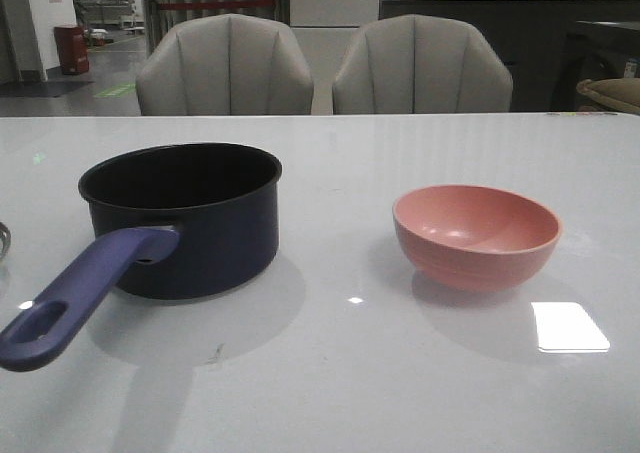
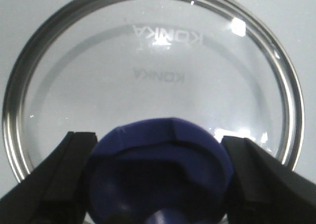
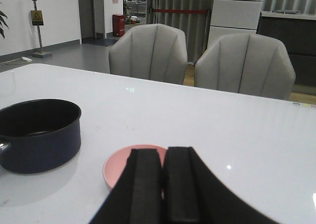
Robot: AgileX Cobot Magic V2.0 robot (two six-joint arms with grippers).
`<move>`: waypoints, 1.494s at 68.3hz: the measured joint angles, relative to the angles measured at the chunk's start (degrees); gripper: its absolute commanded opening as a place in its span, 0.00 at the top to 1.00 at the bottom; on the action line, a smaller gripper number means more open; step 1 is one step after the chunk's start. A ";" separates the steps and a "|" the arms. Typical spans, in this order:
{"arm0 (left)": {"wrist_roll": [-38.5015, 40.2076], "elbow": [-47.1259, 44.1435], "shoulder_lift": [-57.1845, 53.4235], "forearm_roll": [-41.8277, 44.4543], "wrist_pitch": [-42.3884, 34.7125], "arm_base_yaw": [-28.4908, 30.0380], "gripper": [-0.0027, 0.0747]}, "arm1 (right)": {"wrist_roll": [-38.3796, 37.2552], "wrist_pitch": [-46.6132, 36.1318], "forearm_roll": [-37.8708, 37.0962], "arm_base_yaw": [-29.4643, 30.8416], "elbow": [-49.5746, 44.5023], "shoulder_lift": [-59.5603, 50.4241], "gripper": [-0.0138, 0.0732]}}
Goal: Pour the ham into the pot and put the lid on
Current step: 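Grasp the lid knob with the left gripper and lift the lid over the pot, then lower the glass lid onto the pot and release the knob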
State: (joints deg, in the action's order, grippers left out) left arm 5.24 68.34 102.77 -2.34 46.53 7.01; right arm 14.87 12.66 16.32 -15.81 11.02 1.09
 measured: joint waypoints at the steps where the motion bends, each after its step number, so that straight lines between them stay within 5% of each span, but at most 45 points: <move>1: 0.00 0.00 -0.23 0.00 0.00 0.00 0.62 | 0.00 0.00 0.00 0.00 0.00 0.00 0.67; 24: -1.38 1.84 -5.69 -0.14 1.05 -1.61 0.62 | 0.00 0.00 0.00 0.00 0.00 0.00 0.67; 41: -4.39 13.04 -8.03 -0.14 5.28 -11.70 0.62 | 0.00 0.00 0.00 0.00 0.00 0.00 0.67; 69: -5.24 31.84 4.82 -0.56 18.84 -25.23 0.62 | 0.00 0.00 0.00 0.00 0.00 0.00 0.67; 102: -5.24 35.28 10.22 -1.29 20.38 -28.95 0.62 | 0.00 0.02 0.00 0.00 0.00 0.00 0.67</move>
State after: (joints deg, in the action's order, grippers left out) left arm 0.00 103.61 112.99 -3.64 66.92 -21.94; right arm 14.87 12.68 16.32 -15.81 11.02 1.09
